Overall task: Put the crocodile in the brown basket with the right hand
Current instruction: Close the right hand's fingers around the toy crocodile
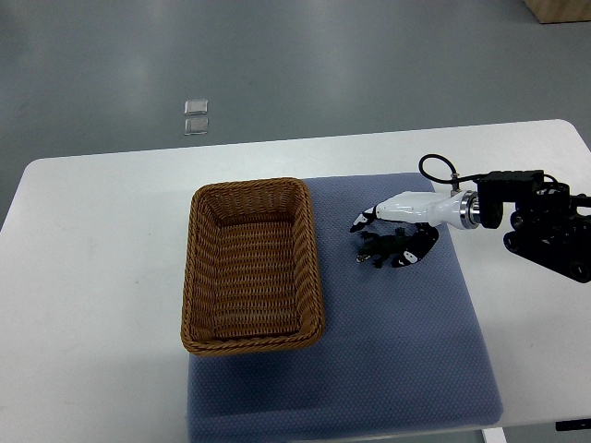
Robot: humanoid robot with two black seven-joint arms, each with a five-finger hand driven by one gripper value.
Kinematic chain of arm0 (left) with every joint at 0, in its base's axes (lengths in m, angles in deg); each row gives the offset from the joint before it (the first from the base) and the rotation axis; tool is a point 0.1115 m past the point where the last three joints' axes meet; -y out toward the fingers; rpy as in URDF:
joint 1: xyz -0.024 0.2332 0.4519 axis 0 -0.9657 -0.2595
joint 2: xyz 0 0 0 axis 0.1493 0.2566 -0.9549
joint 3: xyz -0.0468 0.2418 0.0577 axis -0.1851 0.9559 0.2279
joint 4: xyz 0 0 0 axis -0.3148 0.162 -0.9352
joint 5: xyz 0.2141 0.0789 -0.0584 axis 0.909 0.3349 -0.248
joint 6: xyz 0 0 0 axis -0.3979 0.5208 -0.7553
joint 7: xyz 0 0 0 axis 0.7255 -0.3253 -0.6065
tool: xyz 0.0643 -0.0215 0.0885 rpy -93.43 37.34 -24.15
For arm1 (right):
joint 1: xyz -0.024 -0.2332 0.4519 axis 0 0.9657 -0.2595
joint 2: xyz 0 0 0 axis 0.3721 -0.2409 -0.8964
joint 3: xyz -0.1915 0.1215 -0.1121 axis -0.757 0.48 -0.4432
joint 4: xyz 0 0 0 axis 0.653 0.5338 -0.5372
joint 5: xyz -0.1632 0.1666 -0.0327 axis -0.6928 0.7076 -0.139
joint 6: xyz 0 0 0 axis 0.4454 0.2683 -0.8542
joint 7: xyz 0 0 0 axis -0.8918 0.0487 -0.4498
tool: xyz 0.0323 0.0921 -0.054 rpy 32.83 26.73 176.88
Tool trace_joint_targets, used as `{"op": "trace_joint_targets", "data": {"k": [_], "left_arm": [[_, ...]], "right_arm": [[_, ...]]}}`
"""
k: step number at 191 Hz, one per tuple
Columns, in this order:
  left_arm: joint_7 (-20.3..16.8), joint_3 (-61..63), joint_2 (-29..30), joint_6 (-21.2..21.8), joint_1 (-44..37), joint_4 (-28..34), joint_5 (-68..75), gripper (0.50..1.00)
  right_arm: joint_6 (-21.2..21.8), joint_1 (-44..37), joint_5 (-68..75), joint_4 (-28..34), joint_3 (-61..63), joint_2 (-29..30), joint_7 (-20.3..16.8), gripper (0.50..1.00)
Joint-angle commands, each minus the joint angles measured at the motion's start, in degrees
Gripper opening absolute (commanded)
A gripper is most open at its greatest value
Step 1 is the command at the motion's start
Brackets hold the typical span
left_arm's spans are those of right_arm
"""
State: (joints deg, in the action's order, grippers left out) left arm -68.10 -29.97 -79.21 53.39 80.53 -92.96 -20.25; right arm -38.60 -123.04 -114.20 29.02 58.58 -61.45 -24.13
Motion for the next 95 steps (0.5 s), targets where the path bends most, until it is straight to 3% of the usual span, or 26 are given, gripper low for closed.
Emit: {"op": "trace_joint_targets", "data": {"k": [1, 24, 42, 95], "left_arm": [[0.0, 0.0, 0.0, 0.0, 0.0, 0.0, 0.0, 1.000], [0.0, 0.0, 0.0, 0.0, 0.0, 0.0, -0.1, 1.000], [0.0, 0.0, 0.0, 0.0, 0.0, 0.1, -0.1, 1.000], [0.0, 0.0, 0.0, 0.0, 0.0, 0.0, 0.0, 1.000]], "right_arm": [[0.0, -0.1, 0.0, 0.0, -0.4, 0.0, 0.1, 0.748], [0.0, -0.1, 0.0, -0.1, -0.5, 0.0, 0.1, 0.715], [0.0, -0.1, 0.0, 0.0, -0.5, 0.0, 0.1, 0.656], [0.0, -1.0, 0.0, 0.0, -0.5, 0.0, 0.2, 0.576]]}}
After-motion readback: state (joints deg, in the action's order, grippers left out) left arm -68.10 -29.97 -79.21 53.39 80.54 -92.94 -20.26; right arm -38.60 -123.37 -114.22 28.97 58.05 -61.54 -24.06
